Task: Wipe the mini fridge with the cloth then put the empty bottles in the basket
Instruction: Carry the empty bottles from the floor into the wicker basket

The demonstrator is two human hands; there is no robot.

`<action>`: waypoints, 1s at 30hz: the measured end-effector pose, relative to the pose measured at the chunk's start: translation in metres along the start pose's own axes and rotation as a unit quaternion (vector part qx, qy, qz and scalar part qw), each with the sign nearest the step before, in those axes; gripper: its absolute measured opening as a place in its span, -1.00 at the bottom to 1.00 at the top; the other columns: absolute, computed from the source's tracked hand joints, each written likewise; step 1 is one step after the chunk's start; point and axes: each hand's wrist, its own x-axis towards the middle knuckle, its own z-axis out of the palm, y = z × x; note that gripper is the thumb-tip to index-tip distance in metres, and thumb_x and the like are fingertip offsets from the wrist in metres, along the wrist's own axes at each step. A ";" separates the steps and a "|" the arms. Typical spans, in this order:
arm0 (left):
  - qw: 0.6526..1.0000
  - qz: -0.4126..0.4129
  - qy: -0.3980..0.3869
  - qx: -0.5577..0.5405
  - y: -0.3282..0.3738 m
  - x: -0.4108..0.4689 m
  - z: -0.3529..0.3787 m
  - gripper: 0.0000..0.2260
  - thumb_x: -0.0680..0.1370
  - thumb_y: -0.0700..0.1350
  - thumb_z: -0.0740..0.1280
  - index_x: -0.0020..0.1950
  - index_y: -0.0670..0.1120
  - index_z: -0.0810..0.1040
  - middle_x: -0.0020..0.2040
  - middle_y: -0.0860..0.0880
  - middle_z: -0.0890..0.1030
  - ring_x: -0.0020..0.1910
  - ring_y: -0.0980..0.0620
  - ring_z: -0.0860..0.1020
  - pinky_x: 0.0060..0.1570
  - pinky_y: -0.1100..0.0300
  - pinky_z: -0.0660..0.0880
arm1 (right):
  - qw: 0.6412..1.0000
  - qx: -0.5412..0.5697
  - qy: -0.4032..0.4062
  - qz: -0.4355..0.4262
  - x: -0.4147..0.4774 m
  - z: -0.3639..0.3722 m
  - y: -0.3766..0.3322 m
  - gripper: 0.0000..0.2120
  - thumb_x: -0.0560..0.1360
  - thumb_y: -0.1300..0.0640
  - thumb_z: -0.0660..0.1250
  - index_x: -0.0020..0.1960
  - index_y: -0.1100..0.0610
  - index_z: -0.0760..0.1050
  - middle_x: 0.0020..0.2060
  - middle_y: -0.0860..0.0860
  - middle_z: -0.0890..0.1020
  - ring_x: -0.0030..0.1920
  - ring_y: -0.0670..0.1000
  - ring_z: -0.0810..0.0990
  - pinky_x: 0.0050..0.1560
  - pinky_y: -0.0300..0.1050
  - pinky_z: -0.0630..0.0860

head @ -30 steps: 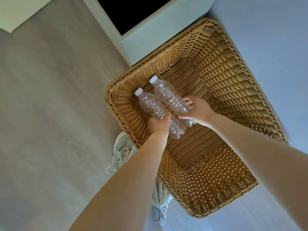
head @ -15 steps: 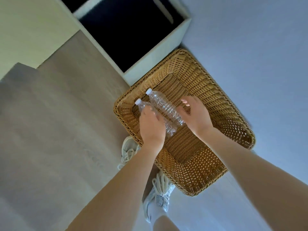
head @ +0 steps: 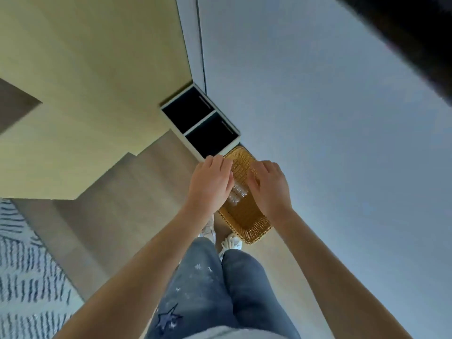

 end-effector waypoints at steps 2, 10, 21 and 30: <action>1.000 0.003 0.021 -0.006 0.018 -0.022 -0.048 -0.76 0.63 -0.10 0.17 0.18 -0.20 0.52 0.00 -0.12 0.58 -0.05 -0.07 0.55 -0.01 0.02 0.56 | 1.000 -0.002 0.015 -0.019 -0.013 -0.045 -0.030 -0.76 0.62 0.14 0.30 0.20 0.23 0.59 0.01 0.12 0.67 0.02 0.14 0.61 0.03 0.02 0.57; 0.994 0.014 0.105 -0.036 0.046 -0.109 -0.139 -0.66 0.62 -0.03 0.13 0.31 -0.11 0.51 0.21 -0.03 0.60 0.18 -0.03 0.55 0.23 0.04 0.52 | 0.994 -0.039 0.011 -0.105 -0.060 -0.126 -0.093 -0.63 0.62 -0.10 0.23 0.33 0.07 0.51 0.18 0.00 0.63 0.22 0.05 0.56 0.24 -0.04 0.50; 0.979 -0.120 0.163 0.013 -0.001 -0.206 -0.166 -0.75 0.55 -0.10 0.36 0.21 -0.09 0.58 0.15 0.00 0.62 0.13 -0.03 0.58 0.14 0.09 0.52 | 0.970 0.004 -0.069 -0.232 -0.069 -0.106 -0.169 -0.69 0.59 0.01 0.32 0.30 0.06 0.51 0.21 -0.03 0.59 0.25 -0.01 0.52 0.23 -0.28 0.32; 0.933 -0.279 0.224 0.026 -0.090 -0.324 -0.202 -0.68 0.58 0.00 0.18 0.21 -0.10 0.58 0.13 -0.02 0.63 0.07 -0.05 0.61 0.04 0.09 0.56 | 0.919 0.034 -0.076 -0.385 -0.077 -0.044 -0.311 -0.70 0.54 0.16 0.40 0.25 0.18 0.53 0.10 0.05 0.61 0.11 0.06 0.56 0.16 -0.03 0.51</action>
